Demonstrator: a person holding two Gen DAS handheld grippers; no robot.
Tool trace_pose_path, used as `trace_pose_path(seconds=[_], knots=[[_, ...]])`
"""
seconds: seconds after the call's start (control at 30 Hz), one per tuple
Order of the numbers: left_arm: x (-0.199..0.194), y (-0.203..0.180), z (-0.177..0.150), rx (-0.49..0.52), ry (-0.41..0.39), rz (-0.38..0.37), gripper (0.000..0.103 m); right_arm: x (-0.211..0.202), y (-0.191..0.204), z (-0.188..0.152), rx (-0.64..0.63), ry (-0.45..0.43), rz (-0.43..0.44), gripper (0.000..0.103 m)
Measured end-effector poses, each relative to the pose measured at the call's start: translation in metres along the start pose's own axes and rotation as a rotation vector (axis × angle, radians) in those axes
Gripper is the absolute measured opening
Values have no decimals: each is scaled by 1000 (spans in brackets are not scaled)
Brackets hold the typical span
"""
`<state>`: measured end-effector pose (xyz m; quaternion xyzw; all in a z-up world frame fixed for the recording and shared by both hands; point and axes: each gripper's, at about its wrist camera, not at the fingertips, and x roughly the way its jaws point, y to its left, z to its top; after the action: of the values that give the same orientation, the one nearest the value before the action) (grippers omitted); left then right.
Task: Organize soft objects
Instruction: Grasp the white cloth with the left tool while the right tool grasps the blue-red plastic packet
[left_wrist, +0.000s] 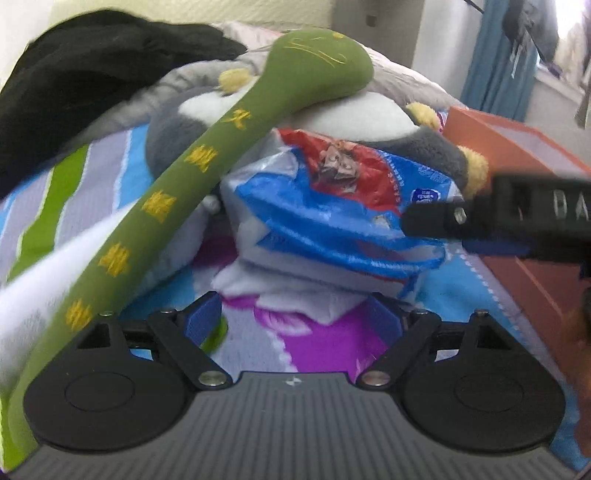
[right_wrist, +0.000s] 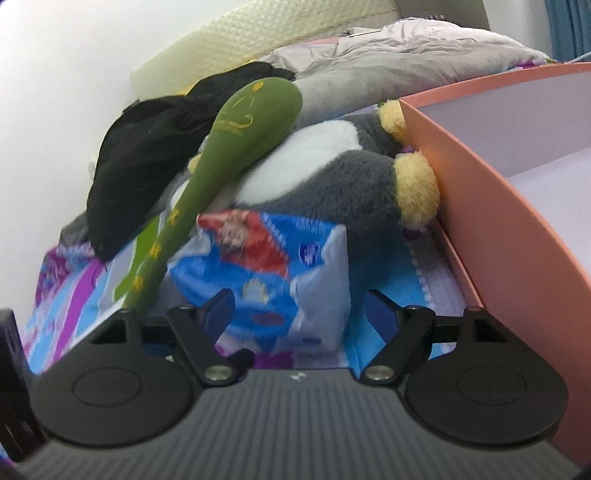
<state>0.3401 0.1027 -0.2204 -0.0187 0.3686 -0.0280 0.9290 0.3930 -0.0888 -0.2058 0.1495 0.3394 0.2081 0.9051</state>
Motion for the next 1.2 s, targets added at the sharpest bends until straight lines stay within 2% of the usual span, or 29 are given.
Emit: trace_pose_path(seconds=[0.1, 0.27, 0.3, 0.47, 0.57, 0.67, 0.77, 0.87, 0.93, 1.03, 1.2], knots=[[13, -6, 5, 57, 7, 17, 89, 16, -2, 4, 8, 10, -7, 79], [33, -14, 9, 140, 24, 14, 89, 33, -12, 5, 87, 53, 52, 78], [36, -14, 9, 150, 29, 12, 89, 33, -13, 5, 89, 54, 57, 72], [45, -17, 13, 167, 22, 2, 88, 29, -15, 6, 75, 55, 69, 64], [47, -15, 14, 168, 8, -14, 85, 25, -15, 7, 66, 54, 52, 50], [44, -13, 13, 158, 6, -21, 80, 20, -15, 10, 64, 56, 49, 43], [38, -14, 10, 150, 0, -19, 70, 13, -11, 11, 51, 36, 39, 34], [35, -14, 10, 136, 0, -26, 52, 6, -10, 12, 52, 24, 42, 28], [32, -17, 10, 131, -2, -28, 29, -1, -8, 14, 41, 8, 41, 27], [25, -21, 6, 99, 1, -8, 12, -13, -8, 13, 43, -5, 32, 26], [8, -22, -5, 21, 10, 14, 6, -32, -8, 3, 46, -4, 23, 26]])
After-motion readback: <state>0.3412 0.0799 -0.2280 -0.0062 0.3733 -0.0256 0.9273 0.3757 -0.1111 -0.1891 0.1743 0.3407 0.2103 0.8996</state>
